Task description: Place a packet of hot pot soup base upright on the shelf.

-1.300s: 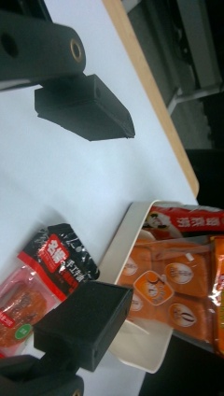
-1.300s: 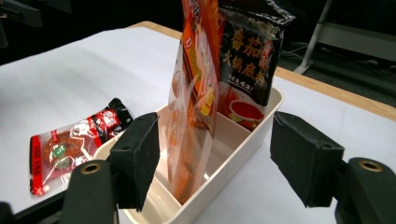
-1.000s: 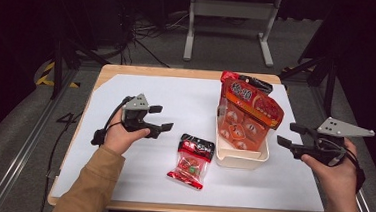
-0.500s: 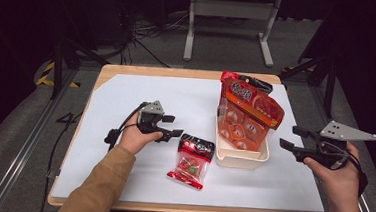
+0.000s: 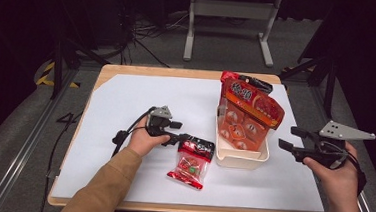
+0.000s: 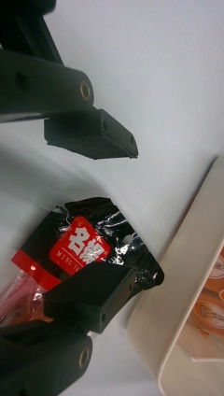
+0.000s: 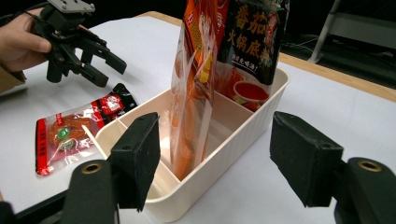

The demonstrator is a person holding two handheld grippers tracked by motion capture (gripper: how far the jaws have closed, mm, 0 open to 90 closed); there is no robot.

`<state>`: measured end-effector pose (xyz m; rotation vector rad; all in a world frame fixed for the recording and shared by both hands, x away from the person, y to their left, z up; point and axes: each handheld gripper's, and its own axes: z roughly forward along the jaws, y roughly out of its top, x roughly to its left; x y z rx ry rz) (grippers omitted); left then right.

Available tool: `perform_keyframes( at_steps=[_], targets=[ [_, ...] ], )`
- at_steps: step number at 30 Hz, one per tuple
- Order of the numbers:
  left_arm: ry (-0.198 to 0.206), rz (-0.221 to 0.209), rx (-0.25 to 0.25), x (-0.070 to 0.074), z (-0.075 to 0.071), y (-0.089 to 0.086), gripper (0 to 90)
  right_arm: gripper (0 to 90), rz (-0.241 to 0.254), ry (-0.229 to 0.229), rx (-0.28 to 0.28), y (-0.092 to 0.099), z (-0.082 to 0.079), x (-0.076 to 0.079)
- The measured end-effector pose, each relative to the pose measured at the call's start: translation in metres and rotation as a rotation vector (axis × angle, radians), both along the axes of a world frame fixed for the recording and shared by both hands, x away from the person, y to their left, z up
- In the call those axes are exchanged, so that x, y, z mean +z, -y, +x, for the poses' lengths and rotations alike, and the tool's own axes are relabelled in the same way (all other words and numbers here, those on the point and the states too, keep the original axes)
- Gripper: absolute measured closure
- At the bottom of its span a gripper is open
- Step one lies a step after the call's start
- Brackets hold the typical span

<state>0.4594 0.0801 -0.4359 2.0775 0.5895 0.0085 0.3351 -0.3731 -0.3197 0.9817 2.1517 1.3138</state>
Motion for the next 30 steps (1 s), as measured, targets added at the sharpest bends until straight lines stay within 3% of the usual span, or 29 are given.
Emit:
perform_keyframes(
  at_steps=[14, 23, 30],
  targets=[
    [-0.049, 0.011, -0.033, -0.016, 0.003, 0.011, 42.5, 33.7, 0.000, -0.010, 0.010, -0.001, 0.001, -0.001],
    [-0.077, 0.019, -0.058, -0.018, 0.004, 0.013, 41.8, 33.0, 0.003, -0.022, 0.013, -0.003, 0.002, -0.003],
    [-0.114, 0.034, -0.085, -0.019, 0.003, 0.014, 53.7, 33.0, 0.000, -0.022, 0.014, -0.003, 0.002, -0.003]
  ],
)
